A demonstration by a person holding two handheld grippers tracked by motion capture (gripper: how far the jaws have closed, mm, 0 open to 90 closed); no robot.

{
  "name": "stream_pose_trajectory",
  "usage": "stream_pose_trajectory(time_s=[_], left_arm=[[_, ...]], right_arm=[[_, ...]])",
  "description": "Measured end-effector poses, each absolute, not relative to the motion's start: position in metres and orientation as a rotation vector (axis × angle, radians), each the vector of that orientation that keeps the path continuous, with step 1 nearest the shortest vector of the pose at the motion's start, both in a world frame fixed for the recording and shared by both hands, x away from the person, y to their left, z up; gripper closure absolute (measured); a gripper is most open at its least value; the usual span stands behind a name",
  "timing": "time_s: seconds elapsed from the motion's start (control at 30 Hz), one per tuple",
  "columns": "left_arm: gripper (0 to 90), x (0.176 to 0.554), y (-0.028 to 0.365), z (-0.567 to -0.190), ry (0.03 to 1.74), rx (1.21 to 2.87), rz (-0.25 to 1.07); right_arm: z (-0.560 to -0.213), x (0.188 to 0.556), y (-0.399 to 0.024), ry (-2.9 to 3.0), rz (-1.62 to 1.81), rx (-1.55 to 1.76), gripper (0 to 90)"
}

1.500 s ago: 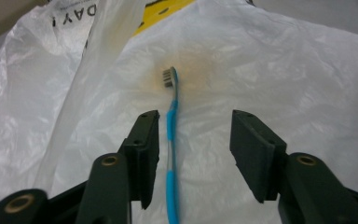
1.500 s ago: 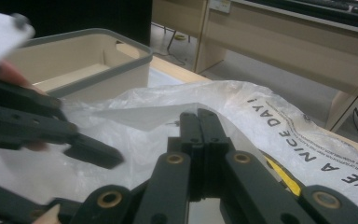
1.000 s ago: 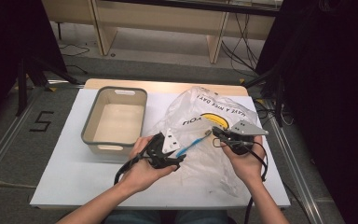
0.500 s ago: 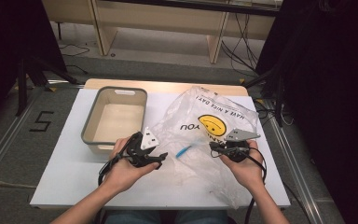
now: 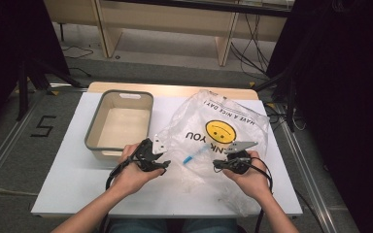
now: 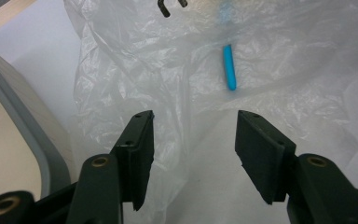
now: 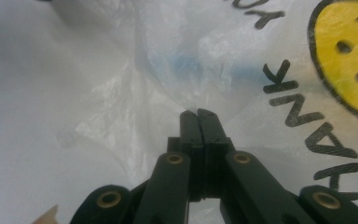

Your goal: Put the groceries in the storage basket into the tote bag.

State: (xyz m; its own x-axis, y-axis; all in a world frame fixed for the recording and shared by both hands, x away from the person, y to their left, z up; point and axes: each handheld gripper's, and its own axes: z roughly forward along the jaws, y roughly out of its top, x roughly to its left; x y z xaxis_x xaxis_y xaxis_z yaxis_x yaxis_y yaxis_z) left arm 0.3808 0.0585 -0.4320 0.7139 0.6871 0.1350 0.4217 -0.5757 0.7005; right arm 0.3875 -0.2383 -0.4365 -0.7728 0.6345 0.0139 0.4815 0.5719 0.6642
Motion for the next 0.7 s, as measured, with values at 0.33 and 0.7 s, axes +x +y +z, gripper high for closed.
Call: stream_pose_trajectory(time_s=[0.33, 0.7], left_arm=[[48.7, 0.39, 0.058, -0.441, 0.863, 2.281, 0.525], [51.2, 0.395, 0.057, -0.451, 0.877, 2.311, 0.516]], right_arm=[[-0.456, 0.385, -0.23, 2.773, 0.845, 0.881, 90.0], [-0.432, 0.379, -0.25, 2.603, 1.043, 1.002, 68.1]])
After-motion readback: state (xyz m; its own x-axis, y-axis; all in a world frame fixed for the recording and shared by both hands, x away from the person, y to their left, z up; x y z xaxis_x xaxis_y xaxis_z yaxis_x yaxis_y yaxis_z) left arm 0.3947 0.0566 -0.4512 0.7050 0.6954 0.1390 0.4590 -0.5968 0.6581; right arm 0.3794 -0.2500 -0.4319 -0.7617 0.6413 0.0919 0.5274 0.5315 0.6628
